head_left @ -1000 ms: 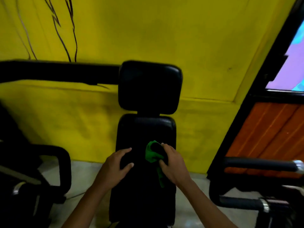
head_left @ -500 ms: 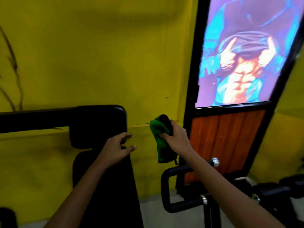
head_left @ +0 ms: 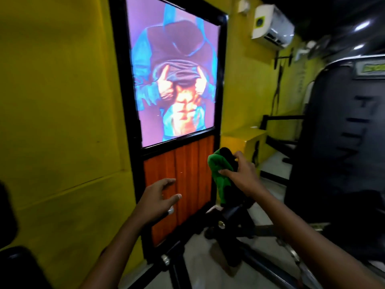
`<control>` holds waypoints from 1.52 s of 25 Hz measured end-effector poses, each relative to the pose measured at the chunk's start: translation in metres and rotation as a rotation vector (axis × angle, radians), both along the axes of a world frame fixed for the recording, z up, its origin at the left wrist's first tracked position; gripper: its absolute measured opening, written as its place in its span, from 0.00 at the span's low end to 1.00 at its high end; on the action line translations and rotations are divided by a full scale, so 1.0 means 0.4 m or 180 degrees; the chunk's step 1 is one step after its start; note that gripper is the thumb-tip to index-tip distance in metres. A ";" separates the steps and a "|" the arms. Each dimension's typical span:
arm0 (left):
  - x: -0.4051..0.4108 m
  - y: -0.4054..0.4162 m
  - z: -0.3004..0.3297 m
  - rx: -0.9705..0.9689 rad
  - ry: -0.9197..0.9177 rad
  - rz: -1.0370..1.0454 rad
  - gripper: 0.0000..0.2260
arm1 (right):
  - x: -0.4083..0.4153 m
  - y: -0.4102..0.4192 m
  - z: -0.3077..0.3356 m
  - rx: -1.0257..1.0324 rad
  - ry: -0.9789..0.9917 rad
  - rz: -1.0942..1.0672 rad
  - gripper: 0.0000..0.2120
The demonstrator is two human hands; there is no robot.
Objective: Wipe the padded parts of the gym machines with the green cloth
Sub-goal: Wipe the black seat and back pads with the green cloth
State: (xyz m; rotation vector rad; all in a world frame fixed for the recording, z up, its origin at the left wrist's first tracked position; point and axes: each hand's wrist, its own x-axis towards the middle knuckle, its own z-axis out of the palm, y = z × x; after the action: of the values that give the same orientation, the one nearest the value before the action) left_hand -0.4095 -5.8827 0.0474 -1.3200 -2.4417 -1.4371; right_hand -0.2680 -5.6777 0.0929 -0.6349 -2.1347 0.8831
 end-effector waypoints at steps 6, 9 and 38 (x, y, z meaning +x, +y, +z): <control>0.107 0.239 -0.021 -0.0189 0.0065 -0.0547 0.25 | 0.178 0.211 -0.017 -0.0103 -0.0244 -0.0348 0.20; 0.149 0.349 -0.028 -0.0286 0.0154 -0.0726 0.25 | 0.246 0.303 -0.042 -0.0119 -0.0323 -0.0492 0.20; 0.890 1.229 -0.081 -0.0164 -0.0054 -0.2628 0.18 | 1.163 0.778 -0.117 -0.0550 -0.0506 -0.2586 0.17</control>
State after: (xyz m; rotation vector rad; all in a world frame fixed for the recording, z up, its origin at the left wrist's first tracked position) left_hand -0.0536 -5.3912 0.0152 -2.5076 -2.0074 -1.4694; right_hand 0.1974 -5.3663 0.0461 -1.5534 -1.6798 0.5609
